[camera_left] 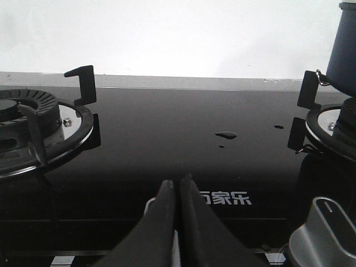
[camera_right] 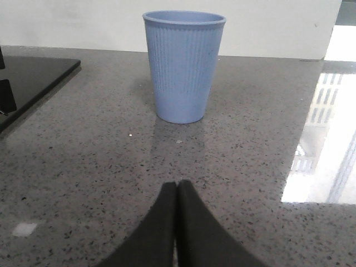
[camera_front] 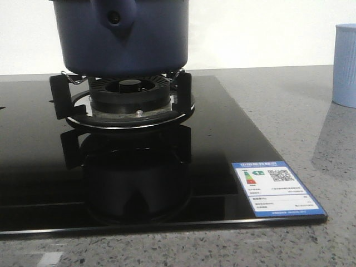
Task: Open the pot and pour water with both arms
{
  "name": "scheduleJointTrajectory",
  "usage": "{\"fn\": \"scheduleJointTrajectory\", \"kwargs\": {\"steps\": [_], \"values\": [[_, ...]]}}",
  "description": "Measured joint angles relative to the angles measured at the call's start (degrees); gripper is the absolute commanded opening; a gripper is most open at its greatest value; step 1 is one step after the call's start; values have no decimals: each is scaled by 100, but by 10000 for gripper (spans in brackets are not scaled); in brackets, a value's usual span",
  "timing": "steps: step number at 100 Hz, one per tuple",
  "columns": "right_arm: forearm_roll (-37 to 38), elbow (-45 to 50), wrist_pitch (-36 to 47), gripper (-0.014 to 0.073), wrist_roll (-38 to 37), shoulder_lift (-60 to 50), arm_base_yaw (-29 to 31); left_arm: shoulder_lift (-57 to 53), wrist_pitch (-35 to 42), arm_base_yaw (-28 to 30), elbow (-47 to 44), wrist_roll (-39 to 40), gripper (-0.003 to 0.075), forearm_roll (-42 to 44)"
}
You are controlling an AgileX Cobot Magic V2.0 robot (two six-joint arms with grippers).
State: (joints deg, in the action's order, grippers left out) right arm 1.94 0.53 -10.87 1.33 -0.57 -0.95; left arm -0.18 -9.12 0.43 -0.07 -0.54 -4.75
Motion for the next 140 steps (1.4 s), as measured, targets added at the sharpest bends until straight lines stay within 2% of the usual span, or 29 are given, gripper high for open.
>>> {"fn": "scheduleJointTrajectory", "kwargs": {"steps": [108,140], "values": [[0,0,74,-62,0,0,0,0,0,0,0,0,-20,0],[-662,0,84,-62,0,0,0,0,197,0,0,0,-20,-59]]}}
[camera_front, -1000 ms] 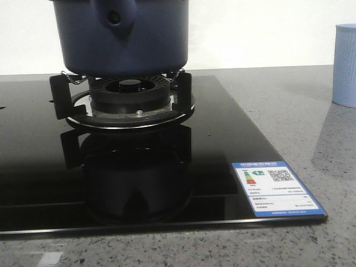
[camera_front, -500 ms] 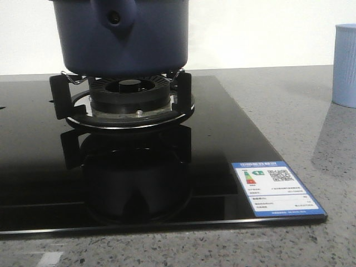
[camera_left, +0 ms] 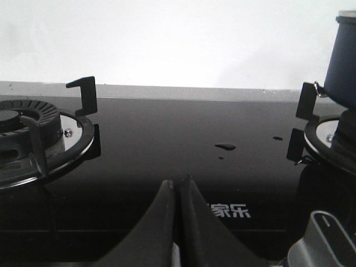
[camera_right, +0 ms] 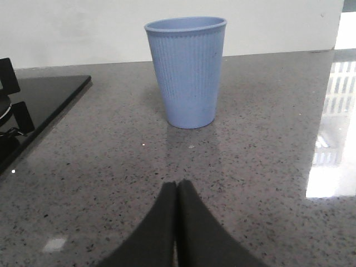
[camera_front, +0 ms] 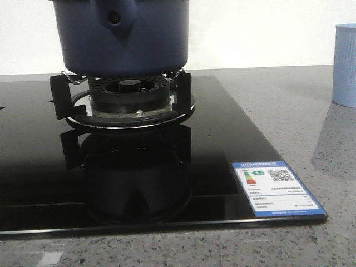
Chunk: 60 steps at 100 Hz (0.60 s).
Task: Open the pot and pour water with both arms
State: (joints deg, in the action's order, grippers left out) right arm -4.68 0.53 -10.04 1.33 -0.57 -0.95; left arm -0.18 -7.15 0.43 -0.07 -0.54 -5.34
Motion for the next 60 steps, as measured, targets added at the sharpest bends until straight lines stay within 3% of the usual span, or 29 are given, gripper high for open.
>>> {"fn": "scheduleJointTrajectory", "kwargs": {"steps": [21,34,60], "values": [[-425,0,97,-62,0,0,0,0,328,0,0,0,-20,-497],[-979,0,195,-62,0,0,0,0,500,0,0,0,-20,-1244],[-2741,0,493,-62,0,0,0,0,648,0,12,0,-20,-3002]]}}
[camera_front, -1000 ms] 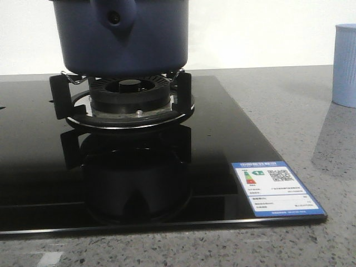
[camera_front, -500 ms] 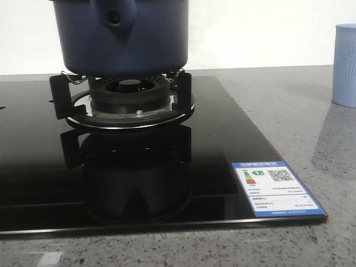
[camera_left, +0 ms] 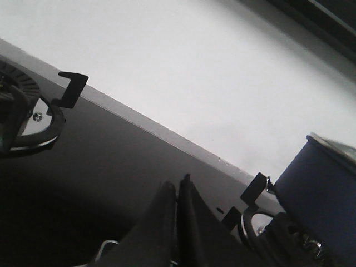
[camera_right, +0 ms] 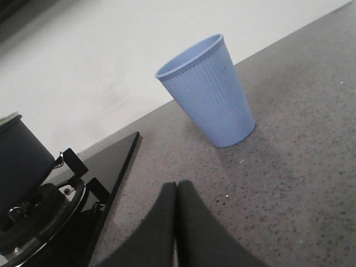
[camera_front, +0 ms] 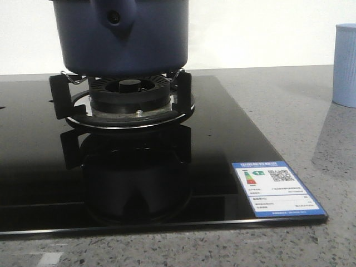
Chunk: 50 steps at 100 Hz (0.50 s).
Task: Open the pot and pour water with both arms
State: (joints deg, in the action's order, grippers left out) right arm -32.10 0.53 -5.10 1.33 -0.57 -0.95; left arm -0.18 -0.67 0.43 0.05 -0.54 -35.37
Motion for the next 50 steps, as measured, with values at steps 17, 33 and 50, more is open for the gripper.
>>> {"fn": "scheduleJointTrajectory", "kwargs": {"steps": [17,33,50], "values": [[-166,-387,-292,-60,9,0,0,0,-79,0,205,0,-20,-437],[441,-1210,-617,-60,103,329,0,94,-581,0,1034,-430,-20,-91],[1225,-2223,-1232,-61,317,1415,0,919,-1445,0,2242,-1462,-20,240]]}}
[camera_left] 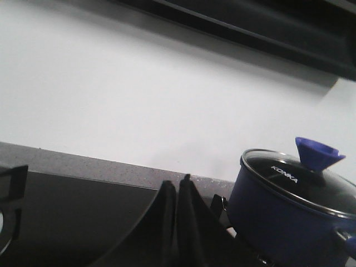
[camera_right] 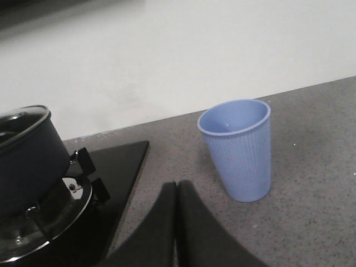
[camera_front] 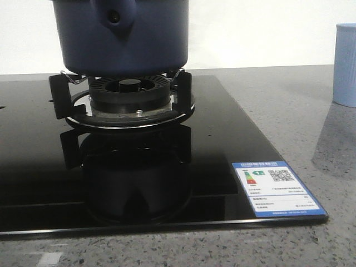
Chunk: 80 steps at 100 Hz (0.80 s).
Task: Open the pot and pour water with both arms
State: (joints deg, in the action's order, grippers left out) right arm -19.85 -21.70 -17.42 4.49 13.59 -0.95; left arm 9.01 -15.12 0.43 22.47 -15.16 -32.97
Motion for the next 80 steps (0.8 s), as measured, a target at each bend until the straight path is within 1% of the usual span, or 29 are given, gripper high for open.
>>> {"fn": "scheduleJointTrajectory", "kwargs": {"steps": [12,19,29,39,44,51,52,56,60,61,63,65,67,68,70,73,75,76,80], "values": [[215,-739,-419,-61,182,879,0,732,-695,0,830,-718,-20,35],[241,-1125,-651,-61,359,1321,0,1101,-922,-110,1194,-1037,-20,59],[277,-1487,-792,-61,541,1753,-103,1507,-1002,-396,1522,-1273,-20,82],[288,-1679,-843,-53,651,2004,-227,1793,-940,-679,1651,-1452,-19,82],[288,-1700,-856,-27,678,2102,-290,1932,-900,-800,1673,-1490,-18,82],[288,-1714,-893,59,700,2182,-365,2136,-842,-949,1683,-1518,5,-11],[288,-1714,-893,96,700,2193,-378,2156,-828,-977,1681,-1518,22,-26],[288,-1714,-916,153,710,2240,-402,2279,-800,-1046,1681,-1530,51,-110],[288,-1714,-941,248,710,2263,-416,2401,-748,-1132,1681,-1530,108,-183],[288,-1714,-941,281,710,2279,-426,2420,-721,-1157,1681,-1530,131,-208],[288,-1714,-941,314,720,2291,-426,2478,-702,-1184,1681,-1530,156,-245],[288,-1714,-941,377,717,2289,-442,2535,-662,-1228,1681,-1530,212,-277],[288,-1714,-941,405,717,2294,-441,2573,-630,-1258,1681,-1530,243,-293],[288,-1714,-941,430,717,2304,-441,2611,-600,-1303,1681,-1530,275,-300],[288,-1714,-941,452,717,2303,-454,2666,-553,-1332,1681,-1541,307,-331],[288,-1714,-941,491,717,2303,-454,2739,-467,-1400,1681,-1541,391,-343],[288,-1714,-941,504,717,2303,-454,2793,-439,-1440,1681,-1541,421,-360],[288,-1714,-941,507,717,2303,-454,2830,-405,-1454,1681,-1541,451,-374],[288,-1714,-941,506,717,2303,-454,2922,-309,-1535,1681,-1541,517,-390]]}}
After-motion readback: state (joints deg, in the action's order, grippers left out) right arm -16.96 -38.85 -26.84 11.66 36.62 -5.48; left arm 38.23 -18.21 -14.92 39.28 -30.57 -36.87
